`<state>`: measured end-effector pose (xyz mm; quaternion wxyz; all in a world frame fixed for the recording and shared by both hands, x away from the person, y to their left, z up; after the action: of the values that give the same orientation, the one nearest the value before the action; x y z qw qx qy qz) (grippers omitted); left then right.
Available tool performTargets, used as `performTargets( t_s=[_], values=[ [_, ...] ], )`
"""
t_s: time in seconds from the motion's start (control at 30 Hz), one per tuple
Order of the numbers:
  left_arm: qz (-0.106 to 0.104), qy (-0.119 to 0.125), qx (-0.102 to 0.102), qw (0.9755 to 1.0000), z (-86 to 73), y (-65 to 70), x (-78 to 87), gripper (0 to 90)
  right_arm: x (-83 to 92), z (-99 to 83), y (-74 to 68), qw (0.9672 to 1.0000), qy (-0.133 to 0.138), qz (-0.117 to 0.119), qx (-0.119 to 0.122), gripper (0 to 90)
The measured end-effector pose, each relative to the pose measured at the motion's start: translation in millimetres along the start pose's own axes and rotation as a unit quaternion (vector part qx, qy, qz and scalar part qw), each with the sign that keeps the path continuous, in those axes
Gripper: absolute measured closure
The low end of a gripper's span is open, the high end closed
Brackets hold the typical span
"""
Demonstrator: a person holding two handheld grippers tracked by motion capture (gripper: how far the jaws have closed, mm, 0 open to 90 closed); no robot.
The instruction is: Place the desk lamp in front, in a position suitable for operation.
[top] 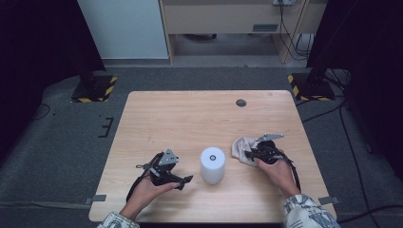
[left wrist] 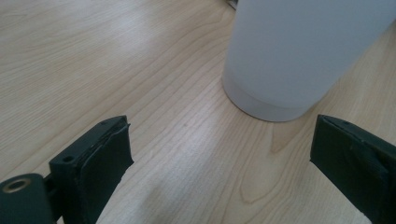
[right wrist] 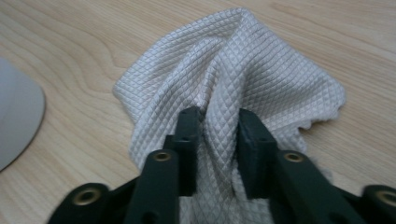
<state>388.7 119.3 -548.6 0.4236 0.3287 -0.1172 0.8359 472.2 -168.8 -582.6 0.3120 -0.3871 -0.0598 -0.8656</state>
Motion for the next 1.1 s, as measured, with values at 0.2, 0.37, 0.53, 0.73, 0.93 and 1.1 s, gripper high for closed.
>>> performTargets(
  t_s=[0.2, 0.37, 0.53, 0.73, 0.93, 1.1],
  values=[
    [-0.009, 0.023, 0.004, 0.9997, 6.4, 3.6, 2.1, 4.5, 18.2, 16.1, -11.6, 0.9989, 0.034, 0.031, 0.002, 81.0],
    [-0.023, 0.041, 0.0, 0.9989, 13.2, 10.2, 4.8, 5.1, 55.1, 47.8, -33.4, 0.9946, 0.087, 0.051, 0.022, 80.9],
    [-0.029, 0.047, -0.002, 0.9985, 18.5, 17.6, 3.4, 5.3, 82.0, 71.6, -59.3, 0.9897, 0.112, 0.082, 0.034, 80.9],
    [-0.046, 0.06, -0.003, 0.9971, 30.7, 30.7, -4.2, 11.3, 83.2, 89.8, -96.5, 0.9852, 0.107, 0.121, 0.059, 80.8],
    [-0.049, 0.082, -0.013, 0.9954, 44.3, 38.0, -14.7, 8.2, 61.4, 99.9, -129.7, 0.9837, 0.06, 0.136, 0.102, 80.7],
    [-0.059, 0.099, -0.011, 0.9933, 51.9, 40.2, -21.5, 7.7, 53.1, 100.7, -138.3, 0.9825, 0.051, 0.147, 0.103, 80.6]
  ],
)
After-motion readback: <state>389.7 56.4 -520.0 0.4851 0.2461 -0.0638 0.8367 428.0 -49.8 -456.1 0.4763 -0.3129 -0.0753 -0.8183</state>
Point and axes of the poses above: each handheld gripper's, and its own axes: x roughly backward along the jaws, z roughly out of its top, y roughly to its right, the point moved 8 cm from there along -x, roughly forward along the jaws, and after that the axes turned 1 degree about x, right-handed, at the moved point
